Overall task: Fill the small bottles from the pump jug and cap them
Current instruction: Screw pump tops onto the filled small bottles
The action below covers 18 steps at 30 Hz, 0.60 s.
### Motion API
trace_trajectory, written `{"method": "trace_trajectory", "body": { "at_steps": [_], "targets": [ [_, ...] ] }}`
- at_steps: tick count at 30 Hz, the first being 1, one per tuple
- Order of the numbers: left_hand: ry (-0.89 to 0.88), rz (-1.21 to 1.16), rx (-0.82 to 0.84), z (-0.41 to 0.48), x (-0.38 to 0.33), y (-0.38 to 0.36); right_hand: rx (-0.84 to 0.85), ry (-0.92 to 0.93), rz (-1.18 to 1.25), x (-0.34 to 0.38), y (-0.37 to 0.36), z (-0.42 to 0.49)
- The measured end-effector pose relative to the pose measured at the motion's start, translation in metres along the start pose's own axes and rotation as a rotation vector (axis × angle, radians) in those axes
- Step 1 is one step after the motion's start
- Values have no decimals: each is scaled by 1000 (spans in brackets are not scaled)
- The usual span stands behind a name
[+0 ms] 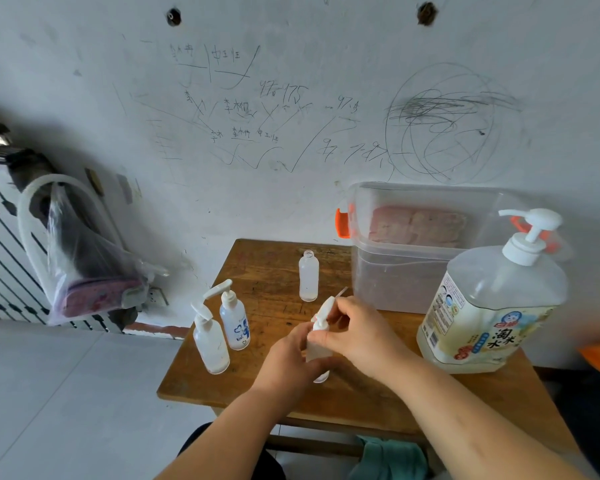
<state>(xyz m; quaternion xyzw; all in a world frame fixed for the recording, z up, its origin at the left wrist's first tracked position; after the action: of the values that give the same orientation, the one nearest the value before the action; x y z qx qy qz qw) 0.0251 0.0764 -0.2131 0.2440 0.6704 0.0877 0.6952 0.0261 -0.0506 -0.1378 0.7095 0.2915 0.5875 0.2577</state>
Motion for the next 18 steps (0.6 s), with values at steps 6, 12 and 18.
{"method": "trace_trajectory", "body": {
  "at_steps": [6,12,18],
  "targets": [
    [14,17,2,0,1,-1,84,-5,87,-7,-2,0],
    [5,42,-13,-3,-2,-1,-4,96,-42,-2,-4,-1],
    [31,78,-46,-8,-7,-1,-178,63,-49,-5,-16,-9]
  ]
}}
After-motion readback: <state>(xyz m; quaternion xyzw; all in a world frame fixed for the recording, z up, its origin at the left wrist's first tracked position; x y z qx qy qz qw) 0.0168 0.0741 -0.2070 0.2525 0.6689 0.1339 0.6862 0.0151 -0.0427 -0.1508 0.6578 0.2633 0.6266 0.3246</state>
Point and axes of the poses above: each hand's wrist, its own z-axis towards the middle knuckle, its own y-axis out of the back of the hand, x = y × z, the point moved 4 cm from there along z, towards the middle knuckle, and after that the axes turned 13 degrees about -y, right-handed, at the moved point
